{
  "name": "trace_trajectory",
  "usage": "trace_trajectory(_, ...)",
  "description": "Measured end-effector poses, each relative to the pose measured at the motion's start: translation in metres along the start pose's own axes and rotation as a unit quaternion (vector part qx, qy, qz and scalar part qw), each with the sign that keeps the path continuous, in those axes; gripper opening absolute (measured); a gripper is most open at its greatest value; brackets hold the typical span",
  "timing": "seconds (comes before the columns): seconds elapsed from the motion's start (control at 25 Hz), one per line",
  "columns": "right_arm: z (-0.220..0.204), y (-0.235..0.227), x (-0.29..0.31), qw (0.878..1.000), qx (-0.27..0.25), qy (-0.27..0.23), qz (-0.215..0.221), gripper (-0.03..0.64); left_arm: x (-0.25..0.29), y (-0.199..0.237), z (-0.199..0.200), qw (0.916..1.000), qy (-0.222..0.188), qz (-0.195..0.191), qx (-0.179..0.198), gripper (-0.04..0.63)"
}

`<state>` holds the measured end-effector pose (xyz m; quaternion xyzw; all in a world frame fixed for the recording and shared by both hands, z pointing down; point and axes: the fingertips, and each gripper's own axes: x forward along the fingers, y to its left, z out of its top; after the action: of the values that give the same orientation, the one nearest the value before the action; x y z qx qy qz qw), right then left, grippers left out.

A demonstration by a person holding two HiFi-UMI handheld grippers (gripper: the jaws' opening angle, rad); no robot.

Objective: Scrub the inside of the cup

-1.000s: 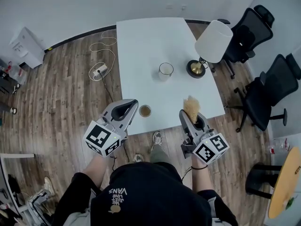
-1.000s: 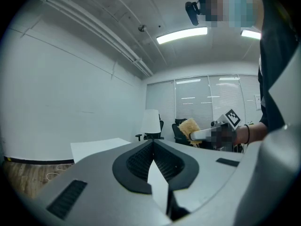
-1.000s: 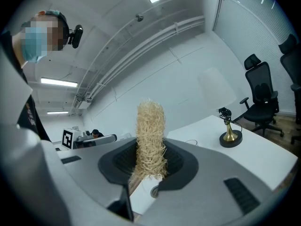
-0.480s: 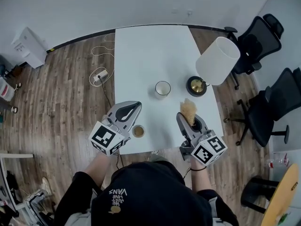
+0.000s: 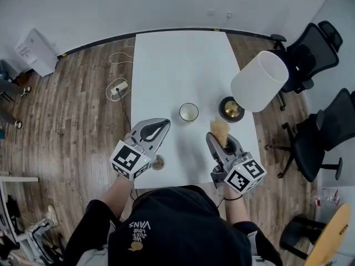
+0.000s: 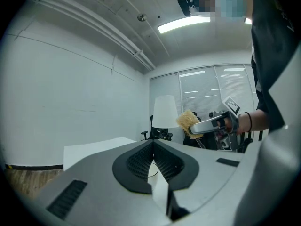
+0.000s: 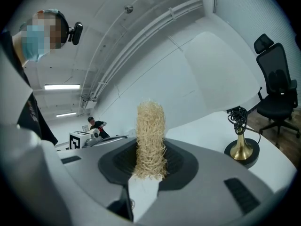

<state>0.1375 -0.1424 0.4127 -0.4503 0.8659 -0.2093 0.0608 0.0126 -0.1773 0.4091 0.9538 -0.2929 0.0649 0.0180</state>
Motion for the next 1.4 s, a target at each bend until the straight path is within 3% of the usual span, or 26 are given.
trace_trajectory(0.76, -0.001, -0.036, 0.026, 0.999, 0.009, 0.029, 0.014, 0.094, 0.053, 0.012, -0.031, 0.9998, 0.001, -0.015, 0.015, 0.012)
trace_trajectory(1.0, -0.003, -0.042, 0.031, 0.999, 0.013, 0.03, 0.018, 0.094, 0.069, 0.01, -0.039, 0.9991, 0.006, -0.038, 0.021, 0.015)
trace_trajectory(1.04, -0.003, -0.042, 0.032, 0.999, 0.013, 0.031, 0.018, 0.094, 0.071, 0.01, -0.041, 0.9989, 0.008, -0.042, 0.019, 0.026)
trace_trajectory(1.16, -0.004, -0.043, 0.034, 0.999, 0.014, 0.033, 0.018, 0.094, 0.079, 0.007, -0.051, 0.9982, 0.019, -0.055, 0.015, 0.152)
trace_trajectory(1.4, -0.006, -0.045, 0.036, 0.999, 0.016, 0.035, 0.016, 0.094, 0.091, 0.004, -0.062, 0.9966, 0.025, -0.074, 0.027, 0.268)
